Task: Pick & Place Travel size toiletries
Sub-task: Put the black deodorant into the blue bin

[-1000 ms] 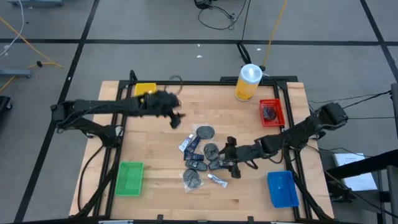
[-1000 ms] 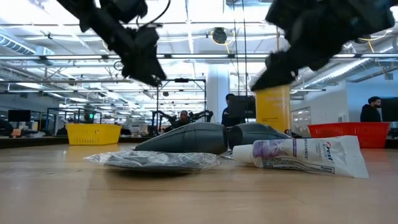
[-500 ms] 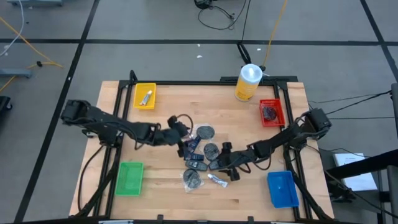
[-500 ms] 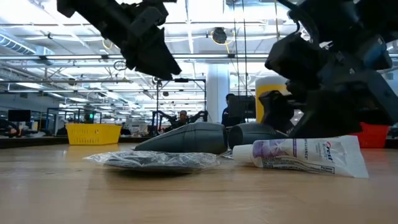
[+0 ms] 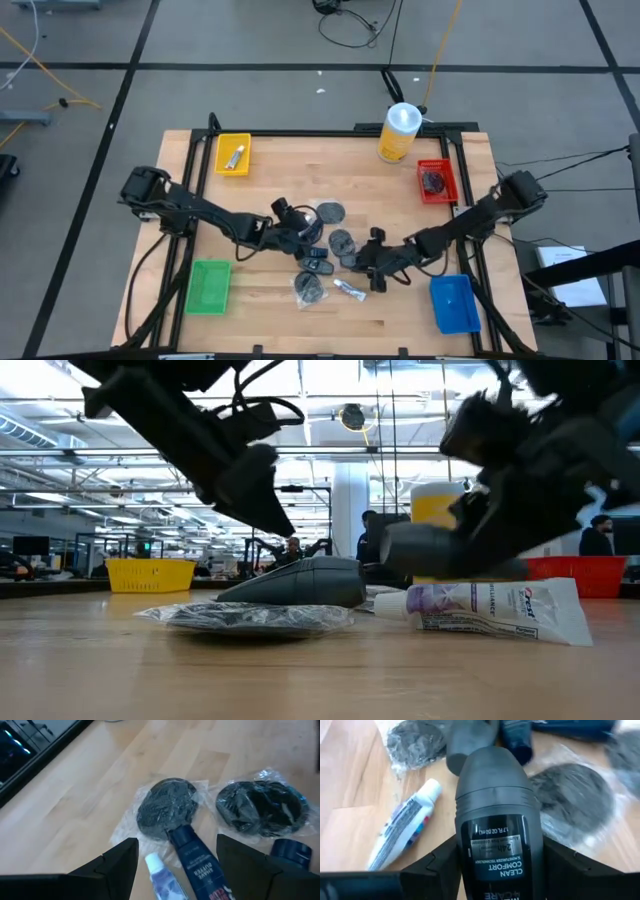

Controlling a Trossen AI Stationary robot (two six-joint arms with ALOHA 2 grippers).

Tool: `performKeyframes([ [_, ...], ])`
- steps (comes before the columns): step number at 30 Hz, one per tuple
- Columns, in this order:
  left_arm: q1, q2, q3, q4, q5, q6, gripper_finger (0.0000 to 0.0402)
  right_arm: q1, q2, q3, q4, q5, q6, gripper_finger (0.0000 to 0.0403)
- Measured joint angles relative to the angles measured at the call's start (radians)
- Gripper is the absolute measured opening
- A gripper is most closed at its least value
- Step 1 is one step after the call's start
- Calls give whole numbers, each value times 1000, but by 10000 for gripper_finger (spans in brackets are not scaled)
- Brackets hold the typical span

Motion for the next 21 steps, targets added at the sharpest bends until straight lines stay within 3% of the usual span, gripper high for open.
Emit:
performKeyframes([
  [6,-1,11,0,13,1,12,262,85,-147,90,-351,10,300,198],
  [11,-1,11,0,14,1,28,262,179,-212,179,-604,-78,568,198],
  [21,-9,12,0,8,2,12,262,343,-244,330,-899,-484,1186,198],
])
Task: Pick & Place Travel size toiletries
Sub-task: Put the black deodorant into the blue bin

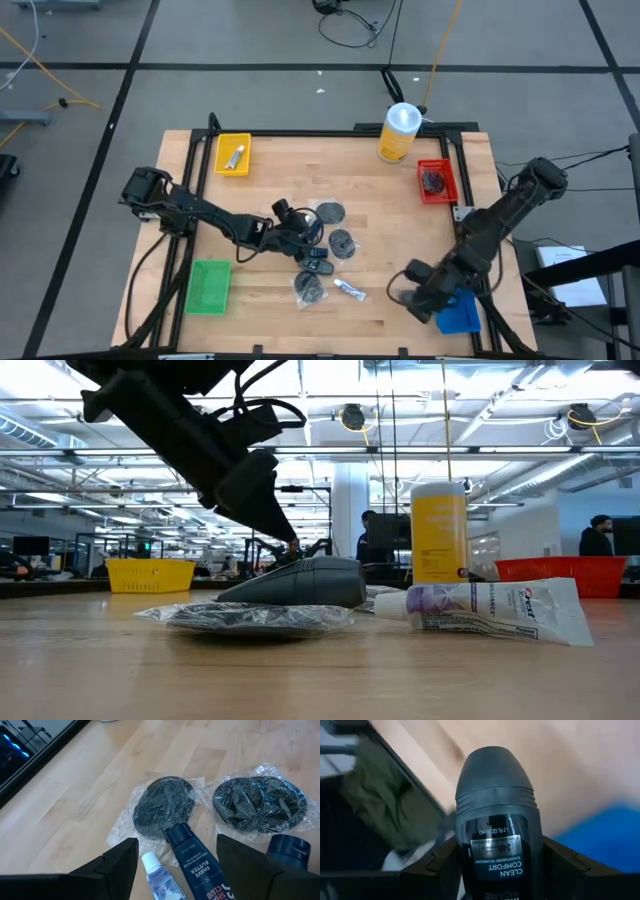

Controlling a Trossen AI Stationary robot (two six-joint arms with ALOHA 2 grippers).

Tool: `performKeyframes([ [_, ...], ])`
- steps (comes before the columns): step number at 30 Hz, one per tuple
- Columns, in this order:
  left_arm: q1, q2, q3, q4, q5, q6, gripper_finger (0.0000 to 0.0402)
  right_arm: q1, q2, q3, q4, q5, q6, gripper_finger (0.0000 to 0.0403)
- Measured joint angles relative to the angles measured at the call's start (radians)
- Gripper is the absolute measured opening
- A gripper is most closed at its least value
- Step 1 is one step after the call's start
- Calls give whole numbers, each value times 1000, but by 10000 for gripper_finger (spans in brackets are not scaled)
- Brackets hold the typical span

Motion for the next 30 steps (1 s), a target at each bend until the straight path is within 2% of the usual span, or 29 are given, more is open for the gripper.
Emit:
performKeyframes([
  [3,-8,0,0,-3,0,0,262,44,0,2,-15,-72,214,198],
  [7,-13,0,0,-4,1,0,262,97,2,3,-62,-94,441,198],
  [13,-15,0,0,-5,1,4,262,146,-23,3,-85,-237,592,198],
  [16,-19,0,0,-8,1,4,262,164,-40,3,-166,-266,689,198],
  [19,-19,0,0,-9,1,7,262,184,-39,3,-279,-253,733,201],
  [22,-19,0,0,-9,1,7,262,193,-20,1,-347,-192,734,210],
  [30,-19,0,0,-7,1,6,262,178,-4,-114,-281,-105,682,212],
])
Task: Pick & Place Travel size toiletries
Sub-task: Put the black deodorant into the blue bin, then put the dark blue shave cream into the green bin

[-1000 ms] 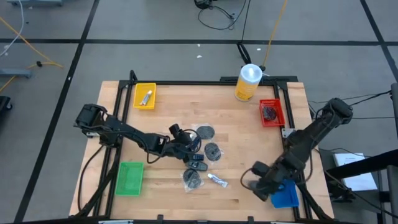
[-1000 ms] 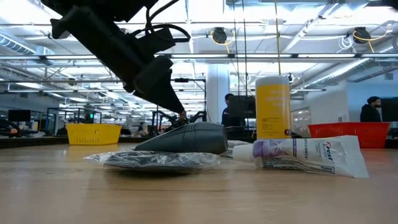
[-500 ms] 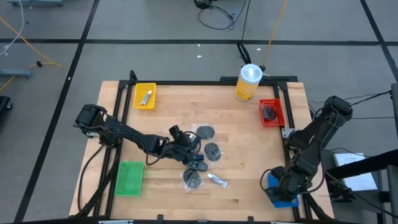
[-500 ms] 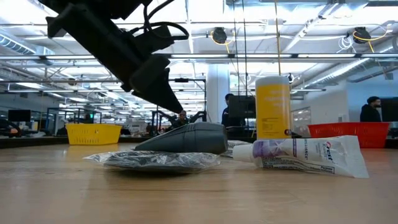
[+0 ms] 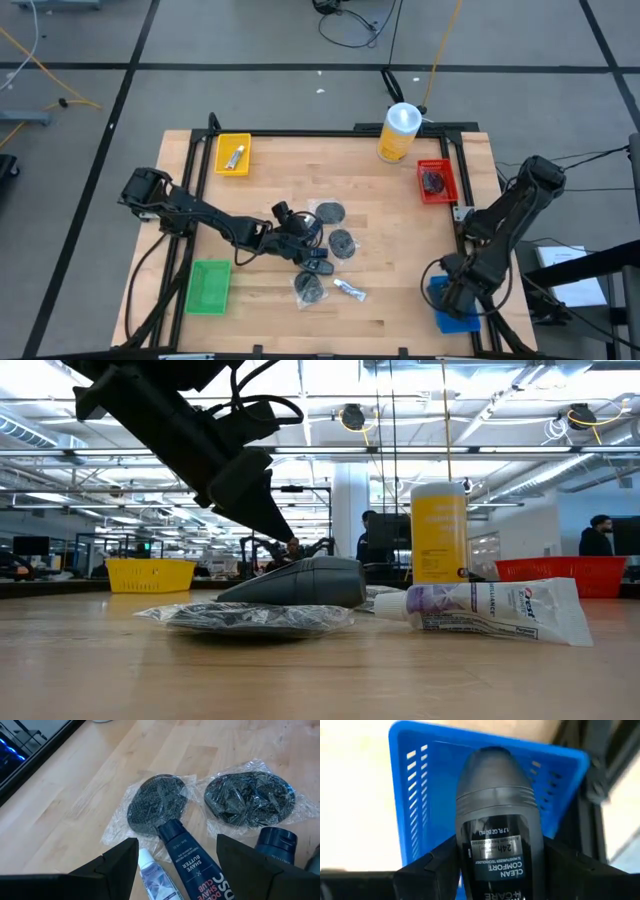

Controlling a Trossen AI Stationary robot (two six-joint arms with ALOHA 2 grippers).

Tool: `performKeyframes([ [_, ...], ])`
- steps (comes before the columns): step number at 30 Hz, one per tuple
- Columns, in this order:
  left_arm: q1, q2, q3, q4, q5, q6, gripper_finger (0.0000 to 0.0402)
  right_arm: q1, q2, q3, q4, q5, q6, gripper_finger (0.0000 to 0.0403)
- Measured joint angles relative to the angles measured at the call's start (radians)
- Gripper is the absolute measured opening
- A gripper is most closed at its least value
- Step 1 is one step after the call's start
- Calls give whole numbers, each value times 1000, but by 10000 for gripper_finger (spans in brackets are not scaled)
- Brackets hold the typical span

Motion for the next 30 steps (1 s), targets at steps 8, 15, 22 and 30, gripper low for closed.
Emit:
performKeyframes([
  [8,-13,0,0,0,0,-14,262,-25,0,-143,174,23,-67,219],
  [15,-13,0,0,11,0,-16,262,-25,0,-242,340,57,-124,226],
  [22,-14,0,0,16,1,-10,262,-25,-41,-259,410,82,-180,241],
  [30,-40,0,0,19,1,-10,262,-25,-223,-259,390,156,-152,232],
])
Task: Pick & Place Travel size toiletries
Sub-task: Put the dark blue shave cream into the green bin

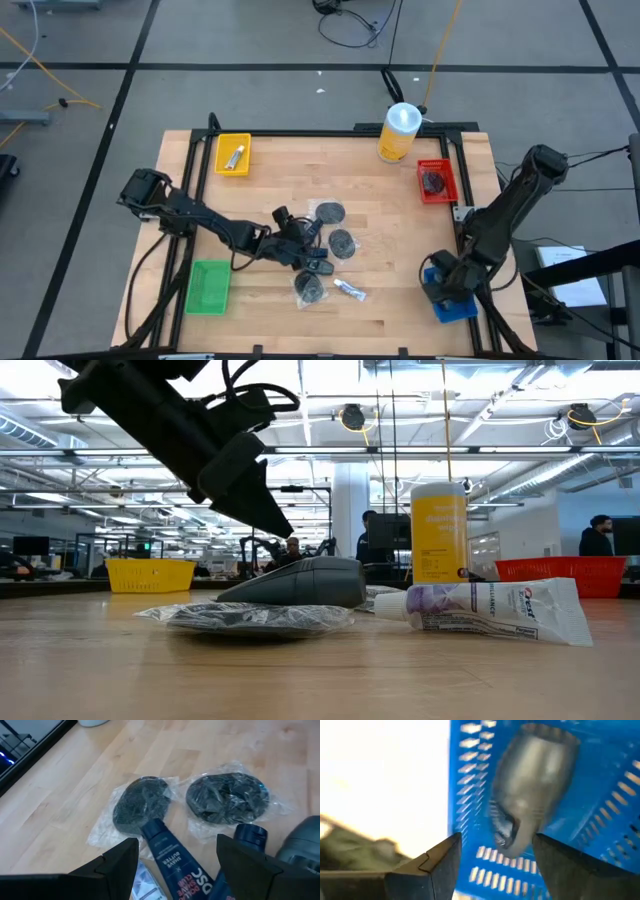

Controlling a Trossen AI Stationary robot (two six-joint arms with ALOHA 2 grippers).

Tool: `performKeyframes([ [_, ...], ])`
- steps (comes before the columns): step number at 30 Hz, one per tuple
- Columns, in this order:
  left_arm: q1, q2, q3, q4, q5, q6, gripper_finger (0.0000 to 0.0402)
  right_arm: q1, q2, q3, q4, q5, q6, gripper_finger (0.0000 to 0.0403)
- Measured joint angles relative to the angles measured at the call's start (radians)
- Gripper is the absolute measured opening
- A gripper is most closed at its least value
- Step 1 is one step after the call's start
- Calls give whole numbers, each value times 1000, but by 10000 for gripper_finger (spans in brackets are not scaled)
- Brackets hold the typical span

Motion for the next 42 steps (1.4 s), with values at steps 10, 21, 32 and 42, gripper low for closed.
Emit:
performKeyframes([
  [10,-76,0,0,118,-14,118,262,-2,-112,0,371,600,-586,218],
  [21,-200,-19,0,230,-288,307,262,-144,160,0,968,939,-1624,214],
  [32,-107,-191,0,-141,30,32,262,-360,565,0,1311,889,-1756,214],
  [42,-103,-139,0,-47,337,170,262,-387,732,0,1419,888,-1754,214],
])
